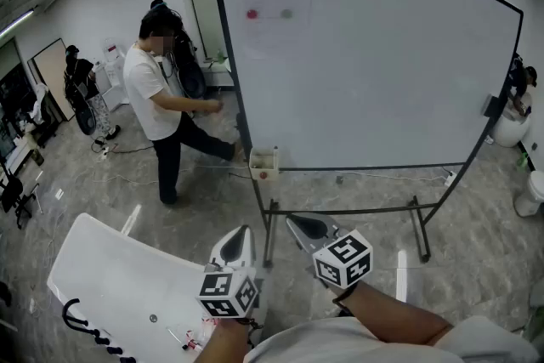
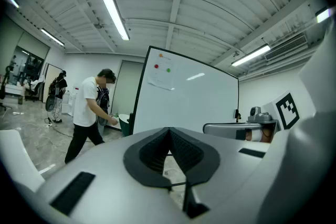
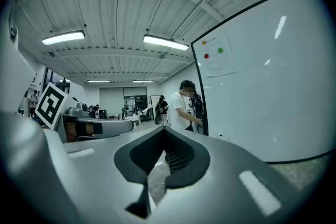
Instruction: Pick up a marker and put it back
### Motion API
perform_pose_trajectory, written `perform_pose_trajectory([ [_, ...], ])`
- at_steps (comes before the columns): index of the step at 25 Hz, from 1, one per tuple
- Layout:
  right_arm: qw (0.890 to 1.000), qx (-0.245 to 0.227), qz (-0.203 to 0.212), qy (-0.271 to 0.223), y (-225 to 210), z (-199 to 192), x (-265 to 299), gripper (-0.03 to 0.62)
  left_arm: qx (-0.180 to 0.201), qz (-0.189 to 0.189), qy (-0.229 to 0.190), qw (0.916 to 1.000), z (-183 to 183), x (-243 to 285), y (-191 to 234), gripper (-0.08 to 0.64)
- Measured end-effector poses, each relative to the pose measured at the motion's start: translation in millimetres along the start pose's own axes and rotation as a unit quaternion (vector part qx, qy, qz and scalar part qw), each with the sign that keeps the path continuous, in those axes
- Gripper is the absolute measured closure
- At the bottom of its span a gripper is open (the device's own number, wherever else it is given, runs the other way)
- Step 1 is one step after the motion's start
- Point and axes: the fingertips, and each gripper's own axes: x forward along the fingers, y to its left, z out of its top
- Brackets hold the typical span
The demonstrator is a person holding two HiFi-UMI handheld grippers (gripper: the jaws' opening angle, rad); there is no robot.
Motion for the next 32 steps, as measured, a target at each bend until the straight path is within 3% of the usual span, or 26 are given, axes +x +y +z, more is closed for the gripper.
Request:
perform_pose_trajectory([
  [12,1.0,0.024,0.012,-0.003,-4,-9,8,0.594,-0.015,-0.002,0.012,0.9998,-13,6,9,0.558],
  [19,0.999,0.035,0.024,0.016,-30,-21,24,0.594,-0.04,-0.003,0.021,0.999,-23,37,12,0.558],
  [24,0.998,0.044,0.044,0.03,-75,-28,53,0.595,-0.054,-0.002,0.031,0.9981,-31,89,19,0.558],
  [32,0.992,0.046,0.099,0.069,-186,-32,132,0.595,-0.069,0.022,0.052,0.996,-36,214,37,0.558],
])
